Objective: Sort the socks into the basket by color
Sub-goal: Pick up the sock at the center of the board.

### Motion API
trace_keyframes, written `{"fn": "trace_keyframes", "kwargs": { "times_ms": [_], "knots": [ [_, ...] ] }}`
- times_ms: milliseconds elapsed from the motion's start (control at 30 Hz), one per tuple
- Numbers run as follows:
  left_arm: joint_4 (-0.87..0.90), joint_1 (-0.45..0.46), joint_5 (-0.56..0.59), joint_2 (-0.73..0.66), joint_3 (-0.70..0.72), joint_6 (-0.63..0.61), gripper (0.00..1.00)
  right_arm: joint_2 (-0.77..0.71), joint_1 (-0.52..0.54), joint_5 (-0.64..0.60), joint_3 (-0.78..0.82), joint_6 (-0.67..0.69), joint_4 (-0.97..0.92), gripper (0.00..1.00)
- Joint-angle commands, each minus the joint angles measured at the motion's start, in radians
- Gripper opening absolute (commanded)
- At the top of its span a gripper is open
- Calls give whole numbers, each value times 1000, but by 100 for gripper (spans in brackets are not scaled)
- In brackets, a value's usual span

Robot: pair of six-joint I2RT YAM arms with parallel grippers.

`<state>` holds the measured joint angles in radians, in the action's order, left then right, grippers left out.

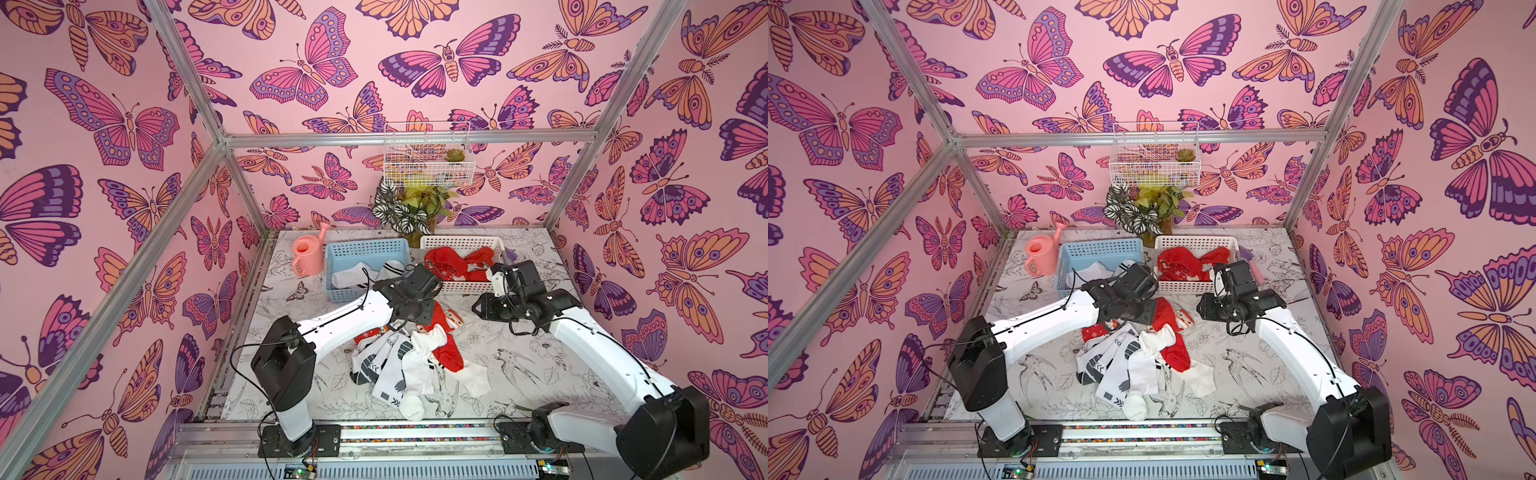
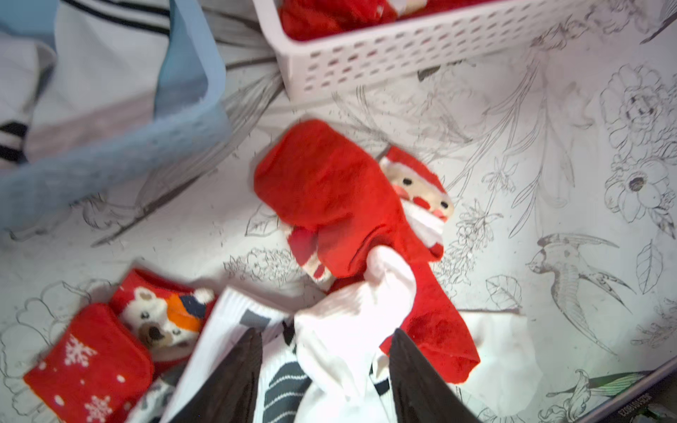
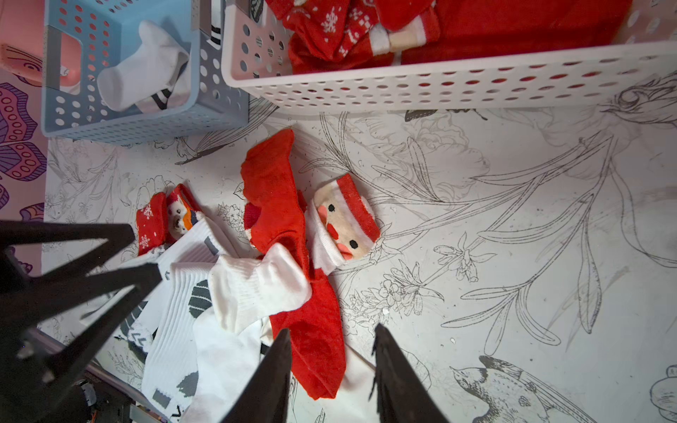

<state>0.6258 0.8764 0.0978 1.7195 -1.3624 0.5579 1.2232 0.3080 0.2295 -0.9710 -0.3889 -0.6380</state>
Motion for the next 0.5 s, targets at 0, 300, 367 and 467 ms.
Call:
{"fn": "trace_keyframes", "kwargs": {
  "times_ms": [0,300,367,467],
  "knots": [
    [7,33,30,-45,63,100,58,-1,3,5,-2,-2,3,40],
    [-4,83,50,-46,149,183,56,-17,3,9,14,-1,3,40],
    [-10,89,47,-40,152,193,56,-17,3,8,14,-1,2,40],
    [-18,94,45,-33,156,207,54,-17,3,9,15,-1,3,39]
  ]
}}
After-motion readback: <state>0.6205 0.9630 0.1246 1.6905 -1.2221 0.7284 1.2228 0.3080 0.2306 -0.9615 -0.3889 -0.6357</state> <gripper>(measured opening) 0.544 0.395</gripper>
